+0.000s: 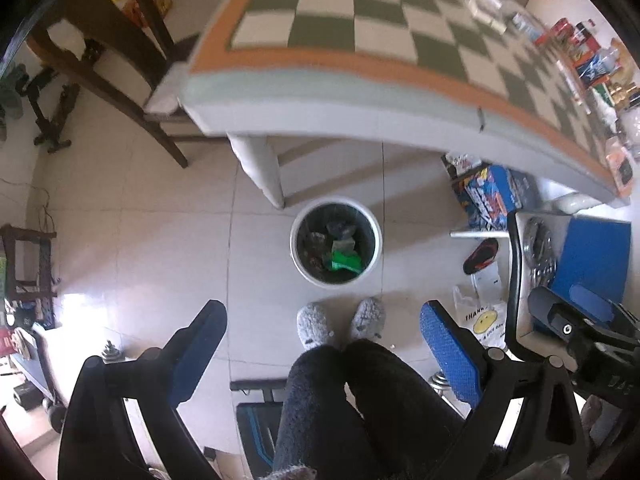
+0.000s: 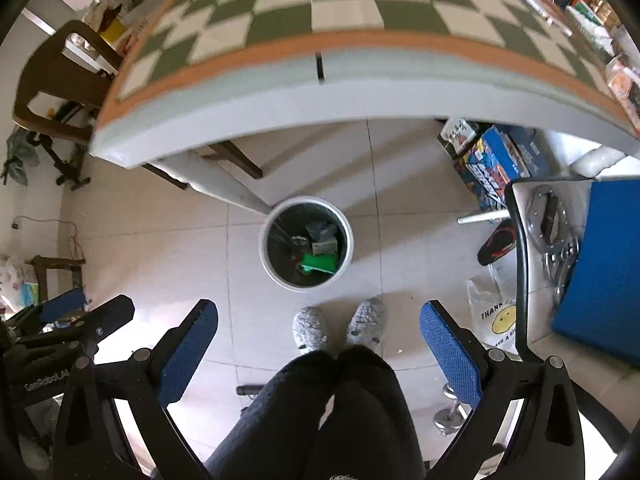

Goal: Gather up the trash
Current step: 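Raise both grippers back over the checkered table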

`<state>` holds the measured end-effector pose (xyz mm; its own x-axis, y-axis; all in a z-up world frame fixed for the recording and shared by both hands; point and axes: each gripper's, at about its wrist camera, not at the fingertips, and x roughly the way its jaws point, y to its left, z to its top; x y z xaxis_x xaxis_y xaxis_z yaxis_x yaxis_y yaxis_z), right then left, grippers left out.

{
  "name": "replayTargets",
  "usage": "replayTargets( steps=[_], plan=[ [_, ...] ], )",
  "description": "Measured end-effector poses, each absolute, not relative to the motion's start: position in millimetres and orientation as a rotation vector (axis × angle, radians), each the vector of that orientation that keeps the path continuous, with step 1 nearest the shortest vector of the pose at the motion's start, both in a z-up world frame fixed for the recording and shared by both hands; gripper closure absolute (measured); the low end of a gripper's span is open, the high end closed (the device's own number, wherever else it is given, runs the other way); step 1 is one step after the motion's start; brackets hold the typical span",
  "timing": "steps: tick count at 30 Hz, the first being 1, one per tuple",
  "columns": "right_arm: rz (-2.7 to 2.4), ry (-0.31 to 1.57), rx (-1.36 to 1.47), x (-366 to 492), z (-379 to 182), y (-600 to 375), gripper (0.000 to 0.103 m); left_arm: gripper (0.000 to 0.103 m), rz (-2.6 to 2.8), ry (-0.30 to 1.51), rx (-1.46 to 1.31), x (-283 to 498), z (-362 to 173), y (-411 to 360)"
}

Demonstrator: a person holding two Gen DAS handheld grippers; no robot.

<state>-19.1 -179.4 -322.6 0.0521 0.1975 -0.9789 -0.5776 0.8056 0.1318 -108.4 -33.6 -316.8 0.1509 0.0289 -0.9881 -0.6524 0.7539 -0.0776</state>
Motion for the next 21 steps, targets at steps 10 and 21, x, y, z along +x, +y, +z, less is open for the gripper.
replayTargets(
  steps=[10,21],
  plan=[
    [0.611,1.352,-0.086,37,-225,-170,0.001,0.004,0.517,1.219,-0.382,-19,-236,-15],
    [0.430,1.301,0.051,243,-206,-205,0.001,0.004,0.506,1.199,-0.308,195,-220,1]
  ],
)
